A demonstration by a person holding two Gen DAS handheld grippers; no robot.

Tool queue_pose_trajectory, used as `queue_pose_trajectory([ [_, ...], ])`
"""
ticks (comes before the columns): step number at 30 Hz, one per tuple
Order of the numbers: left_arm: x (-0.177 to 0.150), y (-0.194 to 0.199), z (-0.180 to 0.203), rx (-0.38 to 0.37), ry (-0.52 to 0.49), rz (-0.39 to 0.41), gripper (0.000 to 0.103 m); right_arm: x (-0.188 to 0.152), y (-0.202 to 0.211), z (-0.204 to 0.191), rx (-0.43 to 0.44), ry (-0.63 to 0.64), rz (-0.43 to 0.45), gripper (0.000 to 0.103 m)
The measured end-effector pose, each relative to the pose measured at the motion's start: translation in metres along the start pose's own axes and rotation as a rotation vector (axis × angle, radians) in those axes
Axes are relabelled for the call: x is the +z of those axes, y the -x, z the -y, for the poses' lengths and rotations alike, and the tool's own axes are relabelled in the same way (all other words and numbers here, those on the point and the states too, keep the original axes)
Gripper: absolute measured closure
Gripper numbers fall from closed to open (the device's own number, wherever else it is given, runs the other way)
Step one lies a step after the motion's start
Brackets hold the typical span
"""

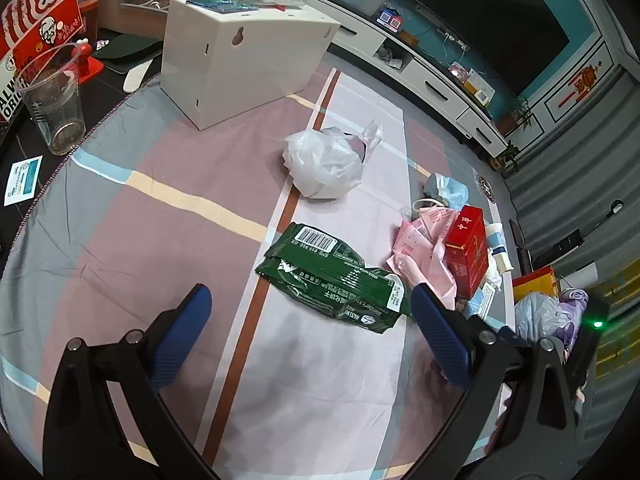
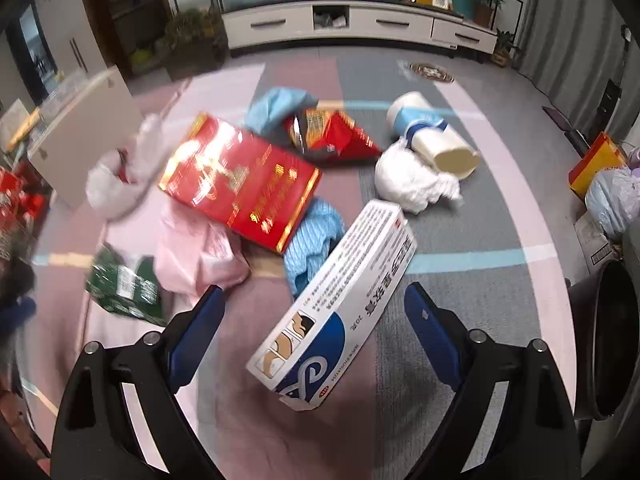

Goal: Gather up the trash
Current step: 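Grasp the white medicine box with the right tool while the left tool approaches the green packet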

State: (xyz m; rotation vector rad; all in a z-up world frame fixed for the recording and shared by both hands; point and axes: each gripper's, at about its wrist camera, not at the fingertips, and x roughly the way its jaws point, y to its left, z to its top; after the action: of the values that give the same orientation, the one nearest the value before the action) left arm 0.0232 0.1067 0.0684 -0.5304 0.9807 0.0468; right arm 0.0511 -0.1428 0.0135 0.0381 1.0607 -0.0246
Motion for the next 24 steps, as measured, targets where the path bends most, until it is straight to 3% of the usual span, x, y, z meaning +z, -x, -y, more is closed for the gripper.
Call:
queue_pose_trajectory([
  [5,-0.001,-0.006,0.002,0.004,-0.005,-0.016,0.004,-0.004,-0.015,-0.004,-0.045,0.033,-0.018,0.013],
  [18,-0.01,-0.014,0.015,0.024,-0.062,-0.034,0.004,-0.017,-0.038,0.008,-0.04,-0.006,-0.059,0.014],
  [24,-0.01,-0.016,0.015,0.03,-0.06,-0.038,0.004,-0.015,-0.033,0.006,-0.035,0.016,-0.043,0.039],
])
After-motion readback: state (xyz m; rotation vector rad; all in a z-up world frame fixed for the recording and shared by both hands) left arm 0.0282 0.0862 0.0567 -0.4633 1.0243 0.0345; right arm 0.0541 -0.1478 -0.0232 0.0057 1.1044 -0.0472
